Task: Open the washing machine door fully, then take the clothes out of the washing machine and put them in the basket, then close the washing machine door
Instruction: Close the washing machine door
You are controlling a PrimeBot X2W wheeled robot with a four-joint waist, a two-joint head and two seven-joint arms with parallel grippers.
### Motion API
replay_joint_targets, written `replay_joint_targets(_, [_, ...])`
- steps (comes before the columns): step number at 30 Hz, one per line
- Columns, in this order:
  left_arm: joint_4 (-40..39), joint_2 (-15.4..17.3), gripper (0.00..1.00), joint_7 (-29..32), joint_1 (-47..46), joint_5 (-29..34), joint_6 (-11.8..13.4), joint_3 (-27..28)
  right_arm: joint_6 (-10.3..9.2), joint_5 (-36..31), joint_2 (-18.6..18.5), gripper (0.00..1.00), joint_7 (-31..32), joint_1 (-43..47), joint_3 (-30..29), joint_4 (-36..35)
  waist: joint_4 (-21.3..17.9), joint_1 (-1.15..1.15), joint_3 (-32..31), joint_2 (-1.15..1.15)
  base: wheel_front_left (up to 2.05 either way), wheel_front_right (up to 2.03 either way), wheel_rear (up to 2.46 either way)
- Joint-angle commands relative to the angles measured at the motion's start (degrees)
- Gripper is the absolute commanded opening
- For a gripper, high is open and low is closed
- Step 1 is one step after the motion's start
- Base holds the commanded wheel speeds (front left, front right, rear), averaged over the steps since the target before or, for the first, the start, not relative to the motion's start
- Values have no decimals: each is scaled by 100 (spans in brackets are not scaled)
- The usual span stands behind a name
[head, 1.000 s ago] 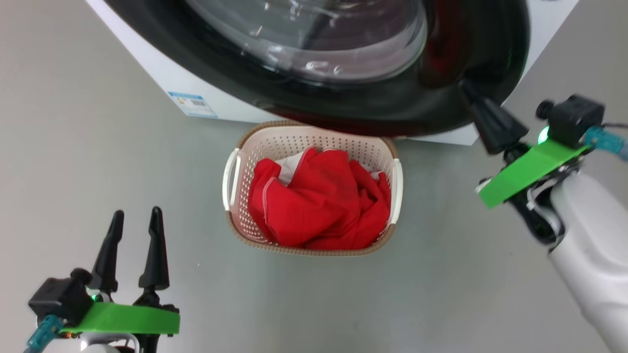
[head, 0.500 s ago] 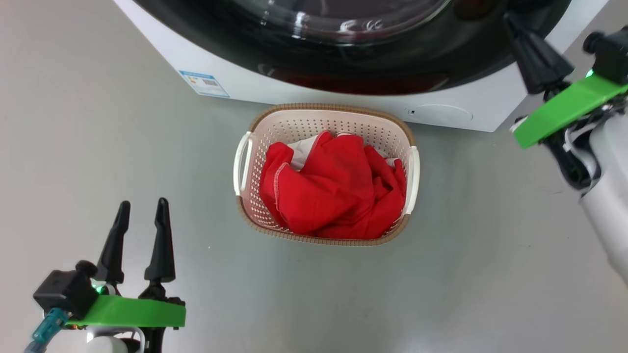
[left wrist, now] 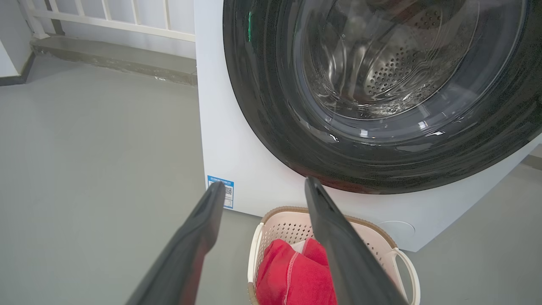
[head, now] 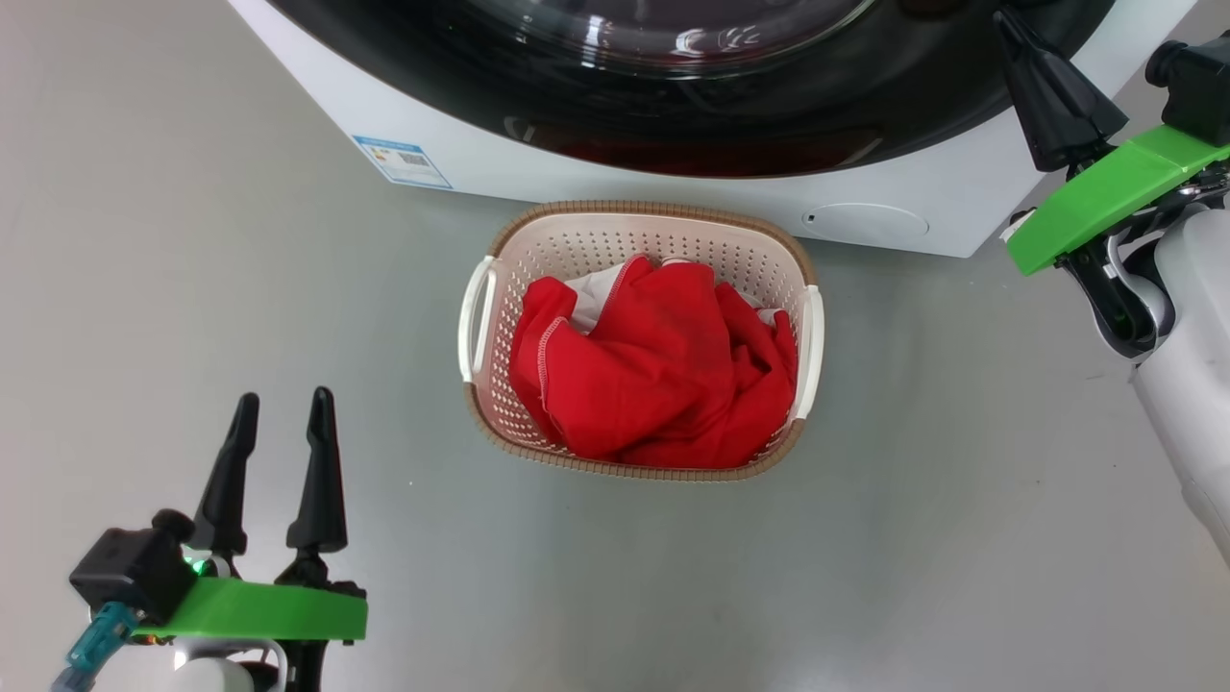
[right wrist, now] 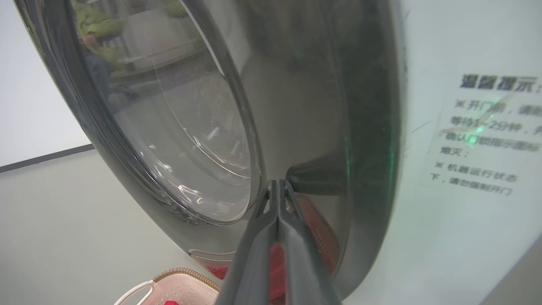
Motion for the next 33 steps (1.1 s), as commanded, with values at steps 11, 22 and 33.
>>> replay_joint_targets(11, [-68,144,100,-46,-113,51,-16,176,-48,-73,-16,0,-27,102,21,-87,-70,0,-128,0,0,0,0])
replay_joint_targets(22, [-29,217,100,-46,16,71,-16,211,-48,-38,44,100,-27,461,226,-236,-233,0,-544,0,0,0,0])
replay_joint_targets(33, [-48,300,100,-46,191,118,-16,291,-48,-109,166,100,-27,1068,28,-660,-519,0,-990,0,0,0,0])
